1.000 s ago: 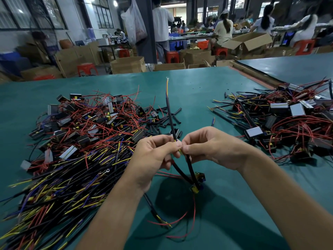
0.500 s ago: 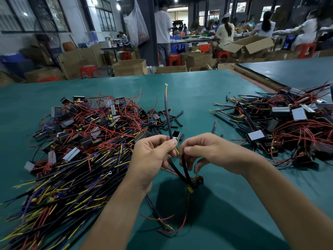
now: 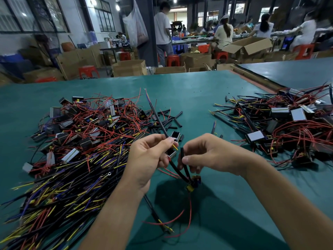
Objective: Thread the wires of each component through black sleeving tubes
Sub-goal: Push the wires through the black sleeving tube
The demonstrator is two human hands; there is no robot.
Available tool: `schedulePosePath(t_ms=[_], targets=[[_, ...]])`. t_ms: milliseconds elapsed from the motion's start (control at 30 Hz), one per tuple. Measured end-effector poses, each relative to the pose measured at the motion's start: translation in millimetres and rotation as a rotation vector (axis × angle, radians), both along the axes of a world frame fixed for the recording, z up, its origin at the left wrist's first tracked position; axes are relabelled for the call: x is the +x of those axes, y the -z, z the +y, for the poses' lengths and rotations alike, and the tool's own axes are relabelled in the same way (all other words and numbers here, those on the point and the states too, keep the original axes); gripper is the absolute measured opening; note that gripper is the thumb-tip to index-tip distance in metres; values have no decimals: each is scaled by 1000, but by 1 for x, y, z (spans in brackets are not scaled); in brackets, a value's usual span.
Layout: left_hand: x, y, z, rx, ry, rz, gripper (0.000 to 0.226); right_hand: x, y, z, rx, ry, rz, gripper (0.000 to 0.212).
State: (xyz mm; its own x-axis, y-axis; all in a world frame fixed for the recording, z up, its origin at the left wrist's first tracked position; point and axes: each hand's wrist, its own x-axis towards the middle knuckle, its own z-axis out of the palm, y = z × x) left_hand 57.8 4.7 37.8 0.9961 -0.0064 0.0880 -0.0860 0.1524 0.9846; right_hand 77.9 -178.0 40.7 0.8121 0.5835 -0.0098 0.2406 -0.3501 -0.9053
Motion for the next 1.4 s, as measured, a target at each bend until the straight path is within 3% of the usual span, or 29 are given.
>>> schedulePosePath(t_ms=[233,567,800,1033,1267,1400], targets=[[4,3,3,45,-75,-98,17,0,1,7,144,95,-47,8],[2,5,1,150,-61,-162,24,2,4,8,-41,196,-284,16],[2,8,-1,207,-63,-164,16,0,4,9,-44,223,-357,12],[3,7,1,58,0,-60,16,1,4,9,-28,241,-407,14],[4,6,-1,52,12,-38,20,1,4,7,-35,228,-392,14],[5,6,-1,56,-32,-58,9,0,1,8,-29,224,-398,16]])
